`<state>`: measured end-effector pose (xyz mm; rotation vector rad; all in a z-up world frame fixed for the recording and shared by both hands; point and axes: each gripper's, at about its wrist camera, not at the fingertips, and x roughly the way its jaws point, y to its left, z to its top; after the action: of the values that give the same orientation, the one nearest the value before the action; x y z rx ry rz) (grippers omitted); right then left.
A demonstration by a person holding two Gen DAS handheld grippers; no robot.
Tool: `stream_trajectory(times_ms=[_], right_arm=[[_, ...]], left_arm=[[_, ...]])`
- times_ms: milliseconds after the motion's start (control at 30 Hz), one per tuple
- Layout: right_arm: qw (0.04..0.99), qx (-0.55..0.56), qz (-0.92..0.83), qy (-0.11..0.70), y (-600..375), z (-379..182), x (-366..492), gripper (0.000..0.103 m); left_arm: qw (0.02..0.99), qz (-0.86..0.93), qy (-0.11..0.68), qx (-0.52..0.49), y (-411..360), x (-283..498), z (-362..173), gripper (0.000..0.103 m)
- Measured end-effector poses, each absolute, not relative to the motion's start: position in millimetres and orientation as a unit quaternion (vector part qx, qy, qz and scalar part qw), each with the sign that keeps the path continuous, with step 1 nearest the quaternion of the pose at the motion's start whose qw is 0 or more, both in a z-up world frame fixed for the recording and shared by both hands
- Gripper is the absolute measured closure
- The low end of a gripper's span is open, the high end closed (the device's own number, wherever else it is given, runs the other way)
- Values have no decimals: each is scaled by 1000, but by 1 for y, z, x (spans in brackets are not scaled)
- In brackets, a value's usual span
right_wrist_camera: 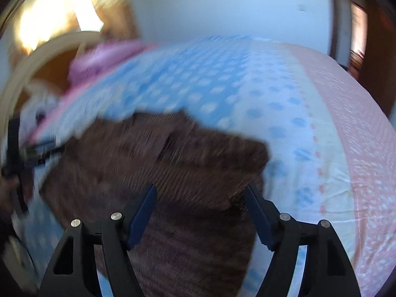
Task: Fold small clothes
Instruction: 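Lift the hem with both tools and fold it up toward the collar, then open both tools to release the folded hem and lift away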
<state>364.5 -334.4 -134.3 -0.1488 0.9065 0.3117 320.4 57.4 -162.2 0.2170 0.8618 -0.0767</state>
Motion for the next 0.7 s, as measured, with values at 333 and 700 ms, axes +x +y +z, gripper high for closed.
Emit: stream_trajectory(times_ms=[333,700], right_arm=[[920,-51,56,385,-349,-102,431,30],[915,24,88,394,-402,-130,400,30]], left_arm=[[916,66,386,94,74,391,-134,15],[905,21,424,36,106,367,-162,14]])
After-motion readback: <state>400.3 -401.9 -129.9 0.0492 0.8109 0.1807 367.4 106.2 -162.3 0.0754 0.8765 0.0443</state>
